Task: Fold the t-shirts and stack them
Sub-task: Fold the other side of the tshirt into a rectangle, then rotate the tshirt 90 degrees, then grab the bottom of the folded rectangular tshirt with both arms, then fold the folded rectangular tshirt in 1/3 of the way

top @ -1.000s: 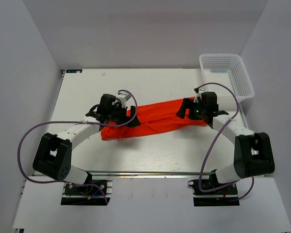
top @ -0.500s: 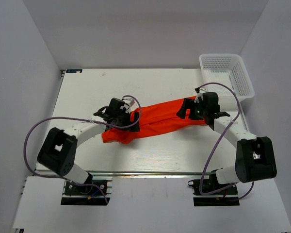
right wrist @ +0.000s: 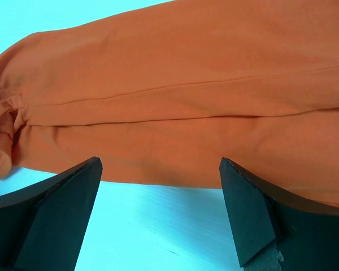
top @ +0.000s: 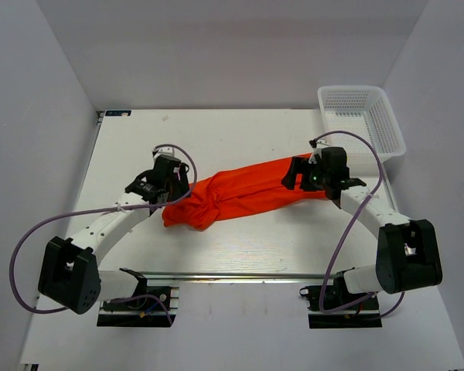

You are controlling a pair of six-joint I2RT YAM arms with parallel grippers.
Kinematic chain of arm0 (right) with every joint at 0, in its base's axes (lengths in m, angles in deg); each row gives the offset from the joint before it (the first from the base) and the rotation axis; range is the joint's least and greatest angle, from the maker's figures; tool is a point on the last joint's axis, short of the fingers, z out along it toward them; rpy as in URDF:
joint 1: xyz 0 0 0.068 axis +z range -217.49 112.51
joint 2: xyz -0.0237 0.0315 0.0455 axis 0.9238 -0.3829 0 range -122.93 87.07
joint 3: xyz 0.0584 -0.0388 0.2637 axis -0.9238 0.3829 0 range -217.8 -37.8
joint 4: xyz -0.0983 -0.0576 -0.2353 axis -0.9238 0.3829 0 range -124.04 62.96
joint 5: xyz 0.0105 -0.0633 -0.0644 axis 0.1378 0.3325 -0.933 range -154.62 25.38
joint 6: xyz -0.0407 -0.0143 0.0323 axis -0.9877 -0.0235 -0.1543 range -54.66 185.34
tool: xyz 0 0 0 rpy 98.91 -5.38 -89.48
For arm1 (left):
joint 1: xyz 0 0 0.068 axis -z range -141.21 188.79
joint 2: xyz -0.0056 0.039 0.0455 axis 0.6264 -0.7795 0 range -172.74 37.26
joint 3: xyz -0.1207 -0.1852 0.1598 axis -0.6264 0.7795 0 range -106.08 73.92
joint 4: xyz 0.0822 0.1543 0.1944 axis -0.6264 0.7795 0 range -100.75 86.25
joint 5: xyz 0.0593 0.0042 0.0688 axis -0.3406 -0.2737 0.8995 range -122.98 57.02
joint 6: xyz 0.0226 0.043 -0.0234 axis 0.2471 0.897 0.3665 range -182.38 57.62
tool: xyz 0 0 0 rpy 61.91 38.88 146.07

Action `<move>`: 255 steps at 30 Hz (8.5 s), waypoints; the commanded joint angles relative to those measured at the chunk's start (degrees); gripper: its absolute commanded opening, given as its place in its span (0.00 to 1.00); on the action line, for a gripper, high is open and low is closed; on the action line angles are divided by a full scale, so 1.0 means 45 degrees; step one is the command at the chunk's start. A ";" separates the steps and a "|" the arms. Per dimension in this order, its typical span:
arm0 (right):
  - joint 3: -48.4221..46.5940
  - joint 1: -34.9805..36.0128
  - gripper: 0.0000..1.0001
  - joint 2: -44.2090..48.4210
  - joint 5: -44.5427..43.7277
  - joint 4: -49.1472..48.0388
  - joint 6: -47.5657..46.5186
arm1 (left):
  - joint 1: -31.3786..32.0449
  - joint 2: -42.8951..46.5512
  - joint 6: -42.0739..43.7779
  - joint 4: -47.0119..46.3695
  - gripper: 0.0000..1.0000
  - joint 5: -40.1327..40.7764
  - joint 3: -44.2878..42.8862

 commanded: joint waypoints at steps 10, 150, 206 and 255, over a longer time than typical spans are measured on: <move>0.0130 0.0028 0.90 -0.0198 -0.0616 0.0072 -0.0054 | -0.1211 -0.1038 0.0025 -0.1687 0.72 -0.1757 0.0972; 0.1829 1.0906 0.90 0.2557 -0.3688 0.2301 0.1819 | -0.2560 0.0490 -0.1474 -0.2288 1.00 -0.6134 0.1285; -0.0747 0.8643 0.00 -0.1251 -0.2024 -0.0631 0.3015 | 0.0897 0.0857 -0.2299 -0.2000 0.00 -0.7053 0.2365; -1.4653 0.2723 0.77 -1.1798 0.0769 0.1243 0.0142 | -0.3183 -1.0746 0.0025 -0.1419 1.00 -0.8125 -1.0876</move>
